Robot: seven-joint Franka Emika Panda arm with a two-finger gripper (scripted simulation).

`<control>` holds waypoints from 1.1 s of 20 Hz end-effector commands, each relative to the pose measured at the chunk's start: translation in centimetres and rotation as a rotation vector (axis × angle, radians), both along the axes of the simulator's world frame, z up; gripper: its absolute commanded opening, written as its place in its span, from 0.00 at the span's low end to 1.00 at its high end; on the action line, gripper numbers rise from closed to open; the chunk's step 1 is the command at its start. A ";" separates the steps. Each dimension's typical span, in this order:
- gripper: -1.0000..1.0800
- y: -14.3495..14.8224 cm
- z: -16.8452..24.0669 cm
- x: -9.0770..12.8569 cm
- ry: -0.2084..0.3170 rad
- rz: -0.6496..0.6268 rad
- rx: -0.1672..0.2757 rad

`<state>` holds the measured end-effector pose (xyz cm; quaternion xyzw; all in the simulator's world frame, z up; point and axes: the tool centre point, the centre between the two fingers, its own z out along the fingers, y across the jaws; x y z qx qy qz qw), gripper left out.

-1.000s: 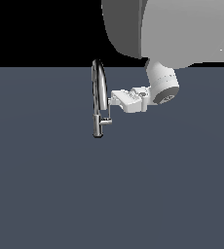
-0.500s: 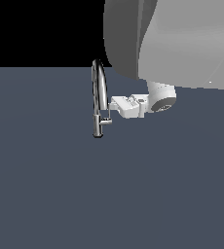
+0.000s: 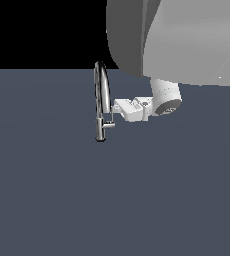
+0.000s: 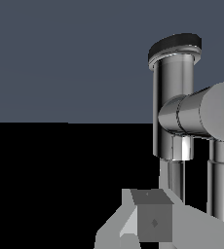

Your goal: Turn on the faucet by rotating a designated handle.

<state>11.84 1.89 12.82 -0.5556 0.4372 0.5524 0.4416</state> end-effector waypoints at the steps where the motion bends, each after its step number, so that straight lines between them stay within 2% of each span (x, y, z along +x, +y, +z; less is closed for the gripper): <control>1: 0.00 -0.1 0.1 -0.3 0.000 0.000 0.000; 22: 0.00 -0.8 0.9 -3.3 0.000 0.000 0.000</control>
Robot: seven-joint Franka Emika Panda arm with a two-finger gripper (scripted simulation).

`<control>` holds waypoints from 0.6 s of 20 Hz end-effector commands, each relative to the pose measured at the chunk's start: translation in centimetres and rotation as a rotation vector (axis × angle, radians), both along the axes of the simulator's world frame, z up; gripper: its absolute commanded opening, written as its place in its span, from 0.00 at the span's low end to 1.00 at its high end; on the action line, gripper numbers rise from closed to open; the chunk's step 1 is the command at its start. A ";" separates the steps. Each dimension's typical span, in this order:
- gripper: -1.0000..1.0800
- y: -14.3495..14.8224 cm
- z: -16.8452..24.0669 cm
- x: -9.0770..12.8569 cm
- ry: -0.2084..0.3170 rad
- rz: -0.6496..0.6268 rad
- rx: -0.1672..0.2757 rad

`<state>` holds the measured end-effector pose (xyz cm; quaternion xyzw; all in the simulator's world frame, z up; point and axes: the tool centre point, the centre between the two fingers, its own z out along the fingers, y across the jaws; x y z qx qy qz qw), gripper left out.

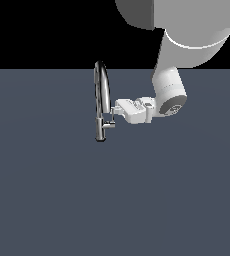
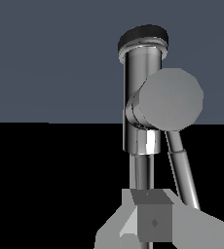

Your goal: Turn on the faucet by rotating a designated handle.

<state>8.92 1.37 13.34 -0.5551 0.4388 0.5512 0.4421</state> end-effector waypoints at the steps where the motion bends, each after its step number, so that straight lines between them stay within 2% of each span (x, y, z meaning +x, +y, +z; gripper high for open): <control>1: 0.00 -0.3 0.4 -0.6 0.000 0.004 0.002; 6: 0.00 -0.5 0.6 -1.3 0.000 0.004 0.002; 7: 0.00 0.3 0.4 -1.1 -0.001 0.009 0.005; 12: 0.00 -0.1 -0.2 -2.3 -0.001 0.008 0.004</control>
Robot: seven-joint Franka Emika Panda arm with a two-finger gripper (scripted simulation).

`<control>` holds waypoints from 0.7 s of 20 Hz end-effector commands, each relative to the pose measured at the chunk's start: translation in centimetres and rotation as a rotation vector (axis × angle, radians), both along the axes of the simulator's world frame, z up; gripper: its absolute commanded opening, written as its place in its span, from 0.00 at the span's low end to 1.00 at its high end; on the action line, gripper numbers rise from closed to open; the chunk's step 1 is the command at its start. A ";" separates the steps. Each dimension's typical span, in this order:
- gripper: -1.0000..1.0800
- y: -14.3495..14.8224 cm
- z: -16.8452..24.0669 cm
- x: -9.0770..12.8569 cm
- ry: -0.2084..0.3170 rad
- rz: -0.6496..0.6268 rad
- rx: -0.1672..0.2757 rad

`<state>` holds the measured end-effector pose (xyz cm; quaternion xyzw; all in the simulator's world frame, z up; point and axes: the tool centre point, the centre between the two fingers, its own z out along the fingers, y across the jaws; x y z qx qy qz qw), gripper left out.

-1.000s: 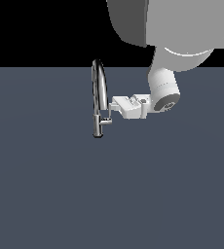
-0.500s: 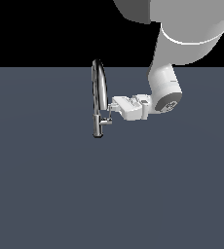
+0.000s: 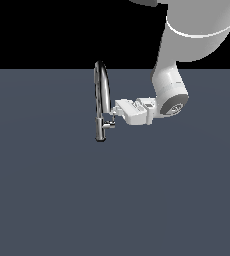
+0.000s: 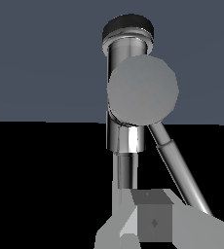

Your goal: Turn on the faucet by rotating a designated handle.

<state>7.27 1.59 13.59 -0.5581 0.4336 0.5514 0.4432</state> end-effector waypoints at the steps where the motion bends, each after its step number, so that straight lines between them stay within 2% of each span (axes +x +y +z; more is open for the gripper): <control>1: 0.00 -0.5 -0.6 -0.9 0.008 0.000 0.000; 12: 0.00 -1.6 -2.1 -4.0 0.008 -0.003 -0.002; 14: 0.00 -0.6 -0.9 -3.2 -0.012 0.008 0.005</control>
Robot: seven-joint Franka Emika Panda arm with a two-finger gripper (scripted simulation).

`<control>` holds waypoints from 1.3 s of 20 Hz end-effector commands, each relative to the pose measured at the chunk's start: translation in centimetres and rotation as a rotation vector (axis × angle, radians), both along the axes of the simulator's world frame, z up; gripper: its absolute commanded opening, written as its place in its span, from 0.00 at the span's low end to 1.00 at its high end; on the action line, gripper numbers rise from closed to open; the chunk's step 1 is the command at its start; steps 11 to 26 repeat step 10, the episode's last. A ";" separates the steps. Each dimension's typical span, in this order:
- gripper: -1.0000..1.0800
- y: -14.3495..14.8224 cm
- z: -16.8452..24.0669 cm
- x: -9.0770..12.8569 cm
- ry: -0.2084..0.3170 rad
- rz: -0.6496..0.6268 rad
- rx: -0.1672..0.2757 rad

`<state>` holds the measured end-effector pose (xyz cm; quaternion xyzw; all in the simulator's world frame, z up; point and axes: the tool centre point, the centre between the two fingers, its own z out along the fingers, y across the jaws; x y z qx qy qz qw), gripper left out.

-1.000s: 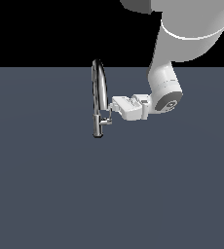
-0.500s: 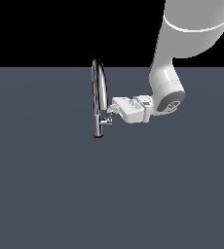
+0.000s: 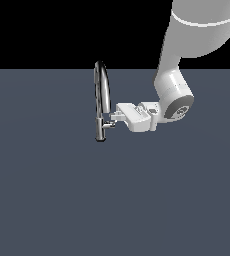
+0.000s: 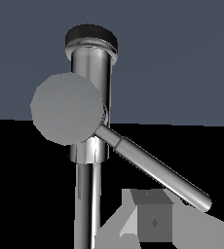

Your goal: Turn on the faucet by rotating a designated handle.

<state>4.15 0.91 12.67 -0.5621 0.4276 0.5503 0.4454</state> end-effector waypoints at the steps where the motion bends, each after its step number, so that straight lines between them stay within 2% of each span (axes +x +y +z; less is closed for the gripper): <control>1: 0.00 -0.1 -0.8 -0.3 0.003 0.000 0.000; 9: 0.00 -1.3 -6.4 -2.2 0.021 -0.010 -0.007; 26: 0.00 -1.3 -6.4 -2.2 0.021 -0.010 -0.007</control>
